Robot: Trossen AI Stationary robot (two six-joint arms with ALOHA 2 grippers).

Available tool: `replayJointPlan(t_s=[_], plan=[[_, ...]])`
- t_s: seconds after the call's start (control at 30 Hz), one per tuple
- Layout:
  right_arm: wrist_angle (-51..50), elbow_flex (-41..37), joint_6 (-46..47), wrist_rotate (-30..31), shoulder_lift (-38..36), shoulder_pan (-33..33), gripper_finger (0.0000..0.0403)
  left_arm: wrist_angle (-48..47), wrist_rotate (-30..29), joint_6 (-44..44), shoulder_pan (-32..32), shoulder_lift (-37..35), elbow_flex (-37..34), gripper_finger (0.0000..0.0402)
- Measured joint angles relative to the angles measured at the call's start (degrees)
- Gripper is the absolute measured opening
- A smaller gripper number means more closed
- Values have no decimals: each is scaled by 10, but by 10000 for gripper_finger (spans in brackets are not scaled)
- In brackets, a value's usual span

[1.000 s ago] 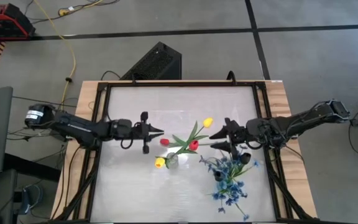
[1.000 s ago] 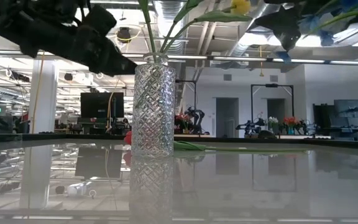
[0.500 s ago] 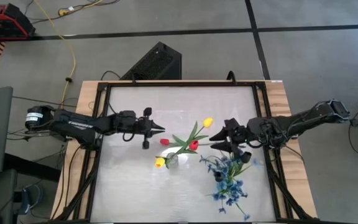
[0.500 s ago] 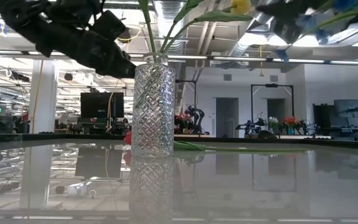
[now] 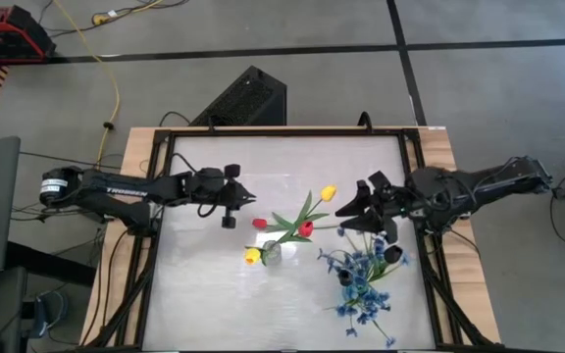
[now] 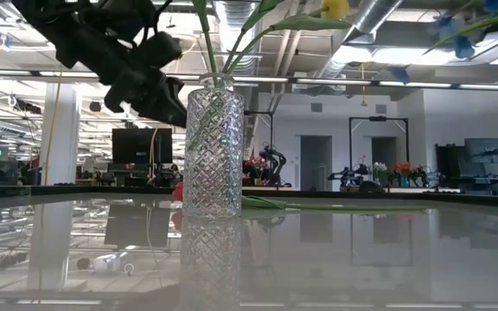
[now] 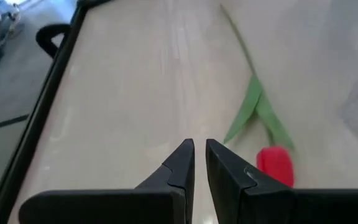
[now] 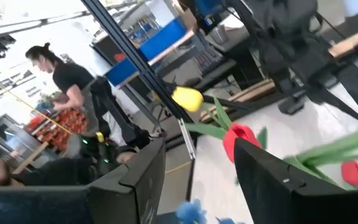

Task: Sort flowers into vase by color
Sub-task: Put the red flower into the transparent vase

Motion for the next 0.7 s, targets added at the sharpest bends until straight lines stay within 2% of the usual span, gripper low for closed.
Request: replayJointPlan(t_s=[0.47,0.57,0.7], plan=[[-67,48,-8,8,0,-6,216,15,19,8,100,0,-22,30],[-74,48,-20,9,0,-13,216,29,20,4,113,23,-22,40],[-88,48,-33,8,0,-23,216,48,49,-16,121,88,-12,78]])
